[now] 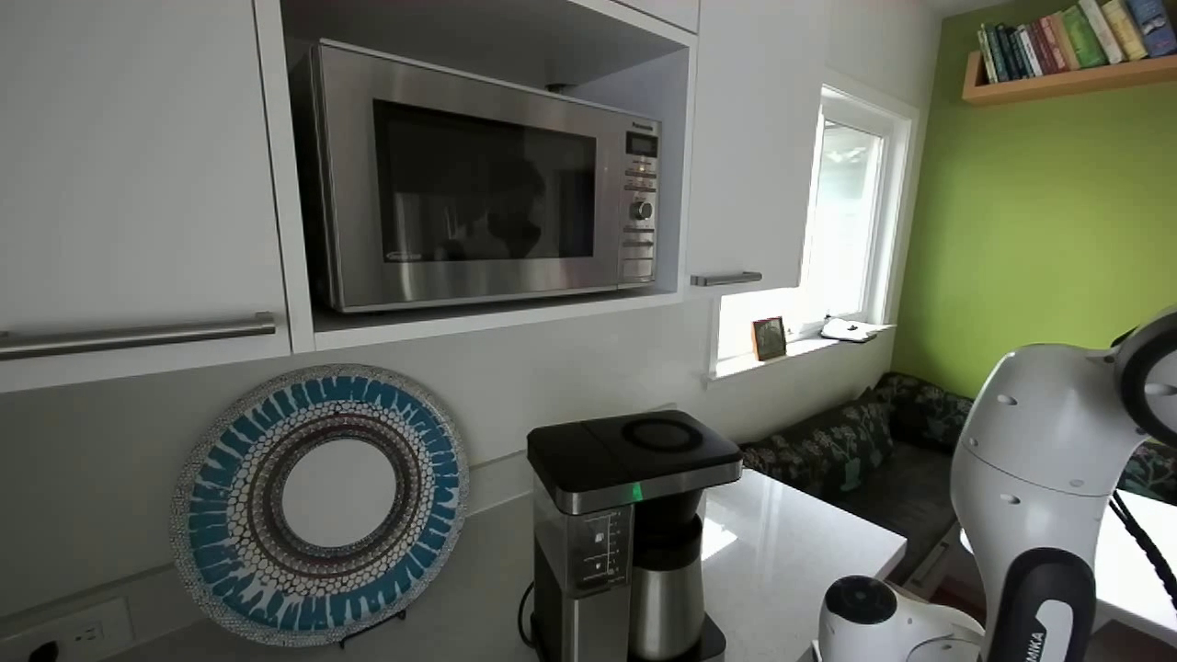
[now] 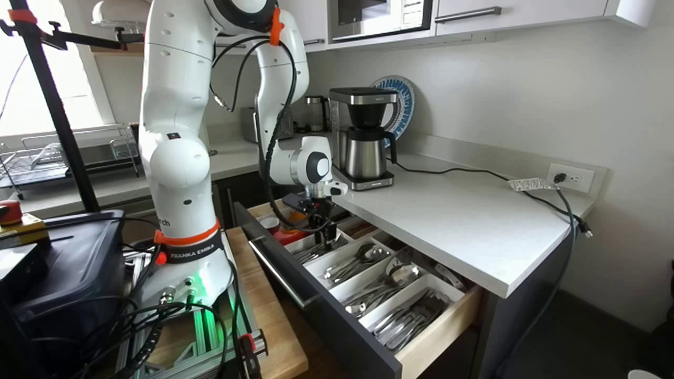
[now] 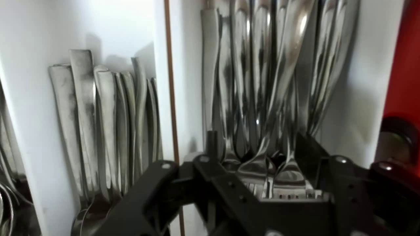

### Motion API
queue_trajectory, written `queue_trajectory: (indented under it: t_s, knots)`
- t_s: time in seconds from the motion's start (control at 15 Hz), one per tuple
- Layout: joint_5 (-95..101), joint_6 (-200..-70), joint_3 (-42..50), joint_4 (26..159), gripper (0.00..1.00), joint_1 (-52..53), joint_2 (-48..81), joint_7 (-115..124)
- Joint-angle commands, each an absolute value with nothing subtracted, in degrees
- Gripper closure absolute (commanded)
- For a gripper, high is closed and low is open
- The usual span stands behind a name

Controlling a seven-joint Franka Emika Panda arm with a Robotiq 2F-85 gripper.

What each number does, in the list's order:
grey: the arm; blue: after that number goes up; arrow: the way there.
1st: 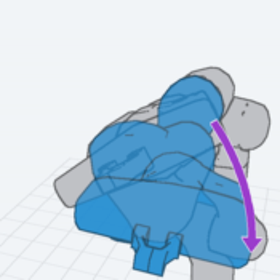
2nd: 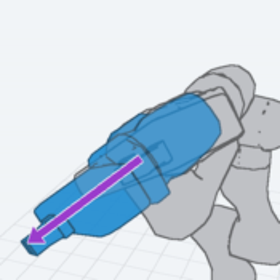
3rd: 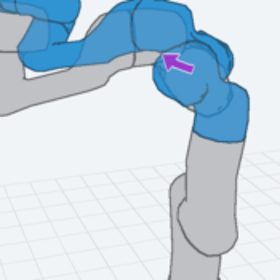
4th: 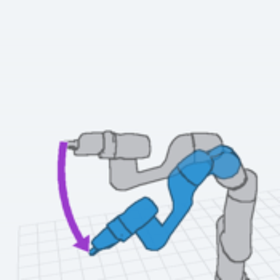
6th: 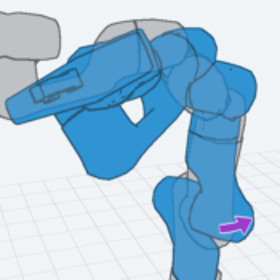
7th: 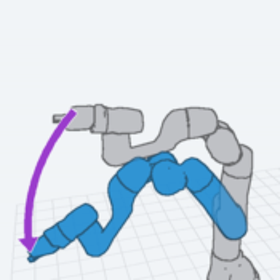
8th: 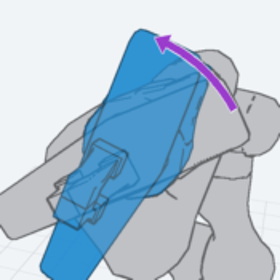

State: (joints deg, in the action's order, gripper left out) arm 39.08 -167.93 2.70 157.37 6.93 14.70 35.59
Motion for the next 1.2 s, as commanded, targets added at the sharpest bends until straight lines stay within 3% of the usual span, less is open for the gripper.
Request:
queue_trajectory:
  t_s: [0.0,0.07,0.13,0.33,0.73,1.07,1.13]
  knots:
    - [42.8,-170.9,5.2,156.3,0.21,9.0,16.9,39.1]
    - [43.3,-171.5,5.6,156.2,0.20,9.3,17.2,39.5]
    - [43.7,-172.0,6.0,156.0,0.38,9.7,17.6,39.9]
    - [44.3,-173.1,7.0,155.6,0.53,10.6,18.7,40.2]
    - [43.9,-175.4,8.2,155.2,0.98,12.1,20.2,39.7]
    - [43.1,-175.0,8.2,155.7,0.98,11.9,19.6,39.2]
    - [43.4,-174.9,8.5,155.7,0.85,12.1,19.4,39.3]
